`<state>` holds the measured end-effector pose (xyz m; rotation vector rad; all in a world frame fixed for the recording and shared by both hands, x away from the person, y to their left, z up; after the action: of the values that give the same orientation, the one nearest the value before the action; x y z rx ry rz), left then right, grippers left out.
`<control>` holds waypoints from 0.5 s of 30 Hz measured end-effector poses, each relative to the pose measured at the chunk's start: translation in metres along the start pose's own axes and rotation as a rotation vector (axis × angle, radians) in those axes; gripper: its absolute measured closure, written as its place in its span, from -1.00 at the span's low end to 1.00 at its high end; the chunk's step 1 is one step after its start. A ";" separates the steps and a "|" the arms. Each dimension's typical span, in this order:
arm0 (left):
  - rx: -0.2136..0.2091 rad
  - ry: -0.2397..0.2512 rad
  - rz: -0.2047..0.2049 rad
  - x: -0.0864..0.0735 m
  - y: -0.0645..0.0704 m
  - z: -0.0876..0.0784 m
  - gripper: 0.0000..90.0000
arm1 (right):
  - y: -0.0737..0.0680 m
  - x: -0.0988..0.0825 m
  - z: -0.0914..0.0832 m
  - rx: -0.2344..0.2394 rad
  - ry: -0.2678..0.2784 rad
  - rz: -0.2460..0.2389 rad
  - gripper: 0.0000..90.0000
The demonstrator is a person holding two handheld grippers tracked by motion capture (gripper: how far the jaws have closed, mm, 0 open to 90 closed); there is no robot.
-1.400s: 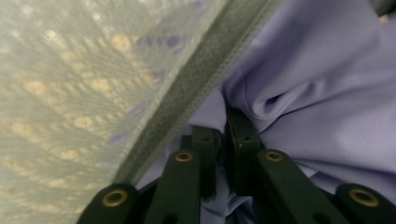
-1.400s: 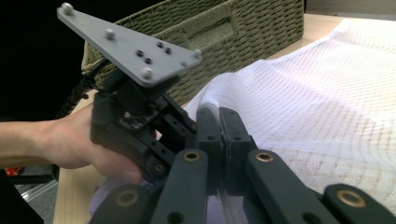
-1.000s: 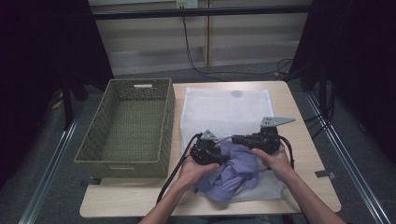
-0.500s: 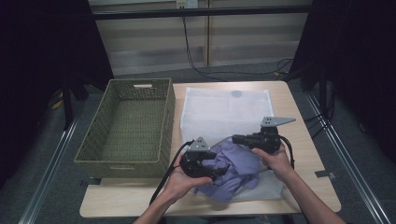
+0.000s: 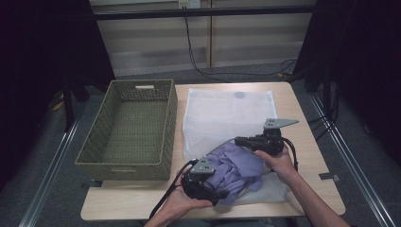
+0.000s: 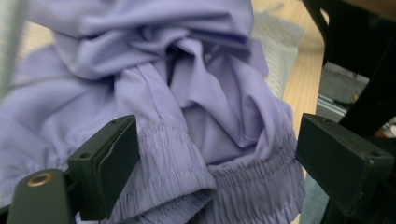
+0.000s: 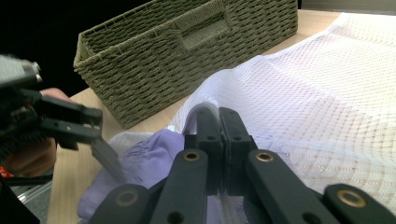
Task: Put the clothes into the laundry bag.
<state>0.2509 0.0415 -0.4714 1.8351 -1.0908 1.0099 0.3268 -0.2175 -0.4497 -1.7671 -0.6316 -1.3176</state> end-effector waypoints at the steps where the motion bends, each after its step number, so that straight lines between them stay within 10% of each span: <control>1: -0.009 -0.008 0.002 -0.001 0.001 0.002 -0.75 | 0.000 0.000 0.000 -0.001 -0.002 0.000 0.97; 8: -0.002 -0.086 0.046 -0.011 0.001 0.017 -0.76 | 0.000 -0.001 0.000 0.003 -0.004 0.003 0.97; 15: 0.027 -0.119 0.069 -0.015 -0.010 0.020 -0.18 | 0.000 -0.002 0.000 0.004 -0.008 0.003 0.97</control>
<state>0.2603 0.0323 -0.4947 1.9104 -1.2242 0.9694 0.3267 -0.2173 -0.4515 -1.7697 -0.6350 -1.3068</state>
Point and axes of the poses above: each handheld gripper's, and its own axes: z roughly forward along the jaws, x roughly out of its top, y roughly to its right, the point moved 1 cm from there along z, roughly forward along the jaws, and after that the axes turned 15 degrees about y, right-handed, at the moved point
